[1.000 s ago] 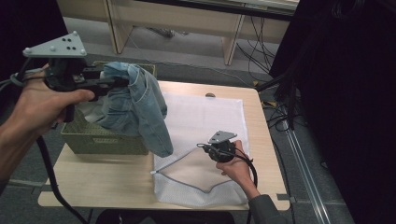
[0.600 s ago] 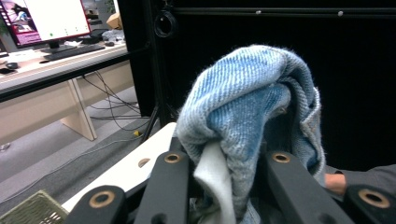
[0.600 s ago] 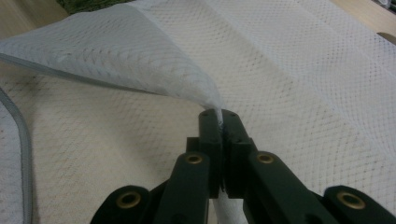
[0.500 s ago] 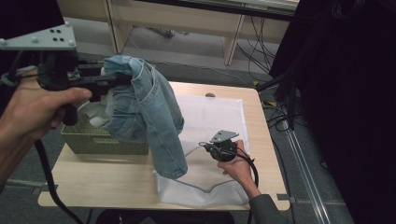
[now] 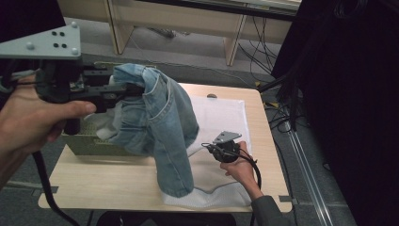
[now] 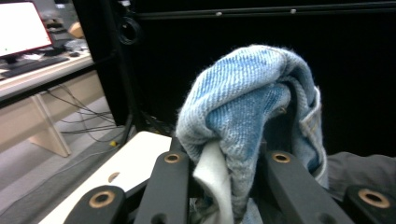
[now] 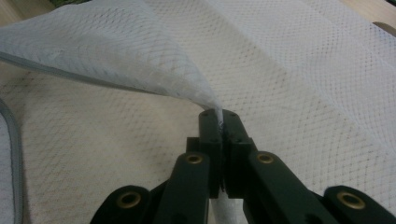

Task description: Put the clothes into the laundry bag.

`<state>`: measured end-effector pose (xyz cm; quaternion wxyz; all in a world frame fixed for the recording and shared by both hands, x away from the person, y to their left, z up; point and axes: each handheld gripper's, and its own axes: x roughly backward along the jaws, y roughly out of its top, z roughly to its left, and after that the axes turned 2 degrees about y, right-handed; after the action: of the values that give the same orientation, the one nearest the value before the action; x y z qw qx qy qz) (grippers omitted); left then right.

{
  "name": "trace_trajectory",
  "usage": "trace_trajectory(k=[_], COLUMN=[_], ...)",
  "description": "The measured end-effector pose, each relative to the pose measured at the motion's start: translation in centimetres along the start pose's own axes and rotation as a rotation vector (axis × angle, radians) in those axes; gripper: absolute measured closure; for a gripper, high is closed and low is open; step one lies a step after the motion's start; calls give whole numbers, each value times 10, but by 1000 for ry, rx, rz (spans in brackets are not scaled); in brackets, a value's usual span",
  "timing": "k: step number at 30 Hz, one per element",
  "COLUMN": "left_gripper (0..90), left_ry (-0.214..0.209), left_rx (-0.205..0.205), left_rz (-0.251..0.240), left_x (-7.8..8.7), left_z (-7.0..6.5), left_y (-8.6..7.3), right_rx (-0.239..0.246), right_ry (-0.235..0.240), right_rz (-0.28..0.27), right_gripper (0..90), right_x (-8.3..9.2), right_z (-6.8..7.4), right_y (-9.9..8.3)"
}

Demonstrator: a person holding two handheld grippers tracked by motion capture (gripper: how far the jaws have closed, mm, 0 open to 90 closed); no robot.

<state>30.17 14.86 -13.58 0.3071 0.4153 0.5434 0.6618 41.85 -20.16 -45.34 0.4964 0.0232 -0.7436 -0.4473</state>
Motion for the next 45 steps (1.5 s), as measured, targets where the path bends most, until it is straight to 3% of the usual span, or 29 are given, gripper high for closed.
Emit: trace_trajectory(k=[7, 14, 15, 16, 17, 18, 20, 22, 23, 24, 25, 27, 29, 30, 31, 32, 33, 34, 37, 38, 39, 43, 44, 45], left_gripper=[768, 767, 767, 766, 765, 765, 765, 764, 763, 762, 762, 760, 759, 758, 757, 756, 755, 755, 754, 753, 751, 742, 739, 736], left_ry=[-55, -97, -106, -106, -125, -125, -144, -145, -159, -163, -164, -155, -174, -171, -160, -160, -136, -127, -114, -114, -109, -104, -104, -123], left_rx=[59, 41, 50, 50, 58, 58, 101, 105, 81, 95, 105, 92, 132, 137, 112, 112, 111, 135, 131, 131, 127, 161, 161, 208], left_rz=[26, 46, 65, 65, 107, 107, 136, 145, 184, 194, 208, 251, 277, 289, 310, 310, 333, 349, 382, 382, 412, 477, 477, 526], left_x=[-21, -37, -48, -48, -59, -59, -76, -82, -93, -100, -107, -121, -135, -141, -146, -146, -158, -165, -183, -183, -196, -226, -226, -238], left_z=[-2, -13, -15, -15, -15, -15, -13, -14, -14, -16, -16, -16, -14, -14, -11, -11, -10, -10, -10, -10, -11, -10, -10, -11], left_y=[-19, -32, -41, -41, -54, -54, -74, -81, -94, -102, -111, -128, -147, -157, -165, -165, -182, -193, -213, -213, -228, -267, -267, -288], right_rx=[-8, -23, -13, -16, -15, -14, -17, -13, -22, -36, -20, -22, -22, -27, -21, -21, -25, -27, -24, -19, -22, -20, -20, -12], right_ry=[0, 8, 0, 4, 2, -1, -4, 1, 3, 5, -5, -3, -3, -4, -9, -9, -11, -11, -7, -14, -8, -11, -11, -6], right_rz=[-8, 2, -6, -2, -2, -5, -5, -1, 3, 6, -9, -1, -1, -3, -16, -20, -28, -30, -26, -37, -39, -48, -48, -54], right_gripper=[895, 895, 896, 895, 896, 895, 896, 896, 896, 896, 896, 897, 897, 897, 897, 897, 897, 897, 897, 897, 897, 897, 897, 897], right_x=[-1, -1, -1, 0, 0, 0, -1, -1, -1, -1, -2, -1, 0, 0, 0, 1, 1, 1, 1, 1, 2, 3, 3, 3], right_z=[0, -2, -3, -3, -3, -3, -3, -4, -4, -3, -5, -6, -6, -5, -5, -5, -4, -3, -1, 0, 0, 4, 4, 5], right_y=[-1, -2, -2, -2, -2, -2, -2, -2, -3, -3, -3, -3, -3, -3, -3, -2, -1, 0, 1, 2, 3, 5, 5, 7])
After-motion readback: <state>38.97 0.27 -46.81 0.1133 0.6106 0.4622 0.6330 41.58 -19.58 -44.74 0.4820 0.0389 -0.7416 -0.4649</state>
